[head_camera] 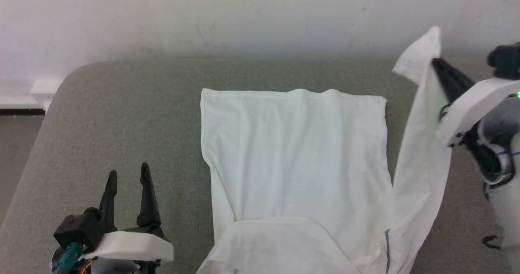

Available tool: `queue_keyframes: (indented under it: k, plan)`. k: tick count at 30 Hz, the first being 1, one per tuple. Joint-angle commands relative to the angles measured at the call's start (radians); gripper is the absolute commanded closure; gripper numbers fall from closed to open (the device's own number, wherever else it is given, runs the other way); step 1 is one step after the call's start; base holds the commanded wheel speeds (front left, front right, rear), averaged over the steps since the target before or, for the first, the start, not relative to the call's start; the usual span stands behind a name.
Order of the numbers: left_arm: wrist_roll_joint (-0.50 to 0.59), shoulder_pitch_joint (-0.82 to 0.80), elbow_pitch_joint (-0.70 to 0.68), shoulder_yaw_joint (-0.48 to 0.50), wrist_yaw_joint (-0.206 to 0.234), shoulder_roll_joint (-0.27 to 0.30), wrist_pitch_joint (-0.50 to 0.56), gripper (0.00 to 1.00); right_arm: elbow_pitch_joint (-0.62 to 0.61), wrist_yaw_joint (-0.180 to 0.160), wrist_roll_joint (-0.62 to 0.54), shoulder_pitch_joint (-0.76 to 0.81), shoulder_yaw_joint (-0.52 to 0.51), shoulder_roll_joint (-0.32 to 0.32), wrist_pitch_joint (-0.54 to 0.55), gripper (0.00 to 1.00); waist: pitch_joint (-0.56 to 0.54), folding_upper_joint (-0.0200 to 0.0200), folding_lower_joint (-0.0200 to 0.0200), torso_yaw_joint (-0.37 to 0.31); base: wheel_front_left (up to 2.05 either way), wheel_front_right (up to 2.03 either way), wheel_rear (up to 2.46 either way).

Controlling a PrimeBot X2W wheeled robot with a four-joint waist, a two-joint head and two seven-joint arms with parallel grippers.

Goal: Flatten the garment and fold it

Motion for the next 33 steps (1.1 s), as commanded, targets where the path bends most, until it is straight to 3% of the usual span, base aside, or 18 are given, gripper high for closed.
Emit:
queue_keyframes:
  k: [1, 6, 10, 19, 26, 27, 28, 29, 33]
  plan:
    - [0.008, 0.018, -0.008, 0.000, 0.009, 0.007, 0.009, 0.00, -0.074, -0.001, -0.016, 0.045, 0.028, 0.043, 0.016, 1.00, -0.062, 0.0000, 0.0002, -0.034, 0.00, 0.00, 0.00]
    - [0.010, 0.038, -0.025, -0.010, 0.016, 0.014, 0.032, 0.00, -0.269, -0.001, -0.037, 0.162, 0.143, 0.189, 0.079, 1.00, -0.089, 0.0000, 0.0002, -0.036, 0.00, 0.00, 0.00]
    - [0.011, 0.037, -0.036, -0.015, 0.017, 0.021, 0.044, 0.00, -0.312, -0.001, -0.007, 0.224, 0.265, 0.285, 0.091, 1.00, -0.087, 0.0000, 0.0002, -0.023, 0.00, 0.00, 0.00]
    - [0.005, 0.006, -0.016, -0.040, 0.001, 0.015, 0.054, 0.00, -0.122, -0.001, 0.149, 0.267, 0.562, 0.316, 0.039, 1.00, -0.054, 0.0000, 0.0002, 0.048, 0.00, 0.00, 0.00]
    - [-0.006, -0.002, 0.013, -0.042, -0.007, 0.007, 0.039, 0.00, 0.023, -0.001, 0.262, 0.253, 0.743, 0.316, -0.040, 1.00, -0.034, 0.0000, 0.0002, 0.059, 0.00, 0.00, 0.00]
    - [-0.007, -0.002, 0.018, -0.042, -0.008, 0.006, 0.036, 0.00, 0.037, -0.001, 0.287, 0.252, 0.767, 0.316, -0.045, 0.78, -0.034, 0.0000, 0.0002, 0.056, 0.00, 0.00, 0.00]
    - [-0.007, -0.003, 0.023, -0.043, -0.009, 0.006, 0.035, 0.00, 0.057, -0.001, 0.290, 0.242, 0.785, 0.316, -0.057, 0.13, -0.033, 0.0000, 0.0002, 0.055, 0.00, 0.00, 0.00]
    - [-0.008, -0.005, 0.028, -0.044, -0.010, 0.005, 0.034, 0.00, 0.077, -0.001, 0.283, 0.230, 0.796, 0.316, -0.079, 0.00, -0.033, 0.0000, 0.0002, 0.054, 0.00, 0.00, 0.00]
    - [-0.011, -0.009, 0.039, -0.042, -0.011, 0.005, 0.030, 0.00, 0.090, -0.001, 0.295, 0.207, 0.815, 0.316, -0.151, 0.00, -0.040, 0.0000, 0.0002, 0.046, 0.00, 0.00, 0.00]
